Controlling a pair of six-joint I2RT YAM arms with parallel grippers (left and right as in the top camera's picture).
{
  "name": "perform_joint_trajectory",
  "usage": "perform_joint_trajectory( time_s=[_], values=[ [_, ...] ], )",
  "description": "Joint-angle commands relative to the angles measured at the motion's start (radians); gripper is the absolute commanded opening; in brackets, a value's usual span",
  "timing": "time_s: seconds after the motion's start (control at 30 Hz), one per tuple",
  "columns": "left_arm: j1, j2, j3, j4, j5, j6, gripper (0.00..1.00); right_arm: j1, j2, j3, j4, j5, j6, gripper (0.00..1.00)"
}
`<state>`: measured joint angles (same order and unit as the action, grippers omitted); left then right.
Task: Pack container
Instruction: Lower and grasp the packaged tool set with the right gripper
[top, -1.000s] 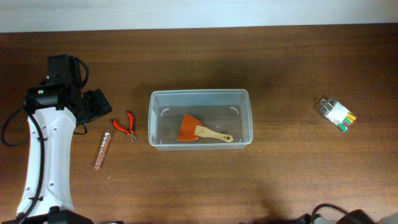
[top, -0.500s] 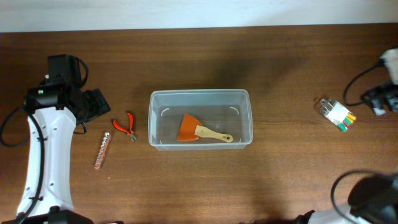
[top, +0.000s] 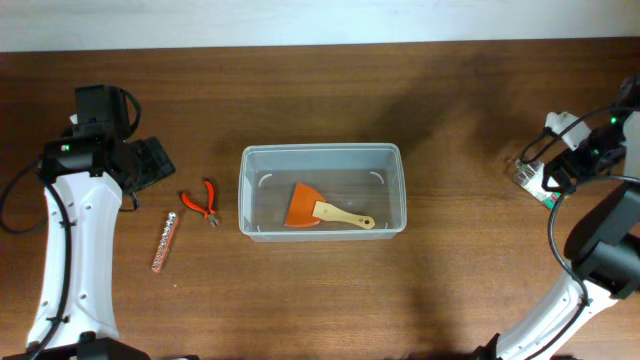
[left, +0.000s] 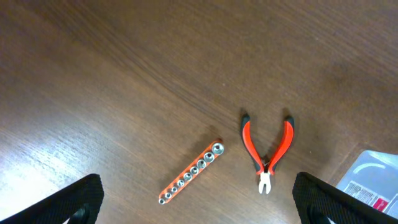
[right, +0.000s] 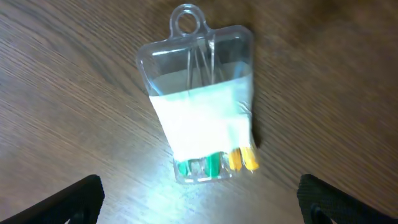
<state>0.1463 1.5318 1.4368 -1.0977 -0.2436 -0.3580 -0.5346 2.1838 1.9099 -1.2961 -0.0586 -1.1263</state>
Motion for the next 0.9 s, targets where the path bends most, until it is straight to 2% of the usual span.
perform_joint_trajectory(
  time_s=[0.0, 0.8, 0.87],
  values=[
    [0.003, -0.004, 0.002, 0.006, -0.014, 0.015, 0.99, 0.031, 0.028, -0.005, 0.019, 0.019, -0.05, 0.99],
    [0.003, -0.004, 0.002, 0.01, -0.014, 0.015, 0.99, 0.056, 0.196, -0.029, 0.086, 0.038, -0.074, 1.0],
    [0.003, -0.004, 0.002, 0.009, -0.014, 0.015, 0.99, 0.056, 0.197, -0.051, 0.094, 0.038, -0.074, 0.97]
  ],
)
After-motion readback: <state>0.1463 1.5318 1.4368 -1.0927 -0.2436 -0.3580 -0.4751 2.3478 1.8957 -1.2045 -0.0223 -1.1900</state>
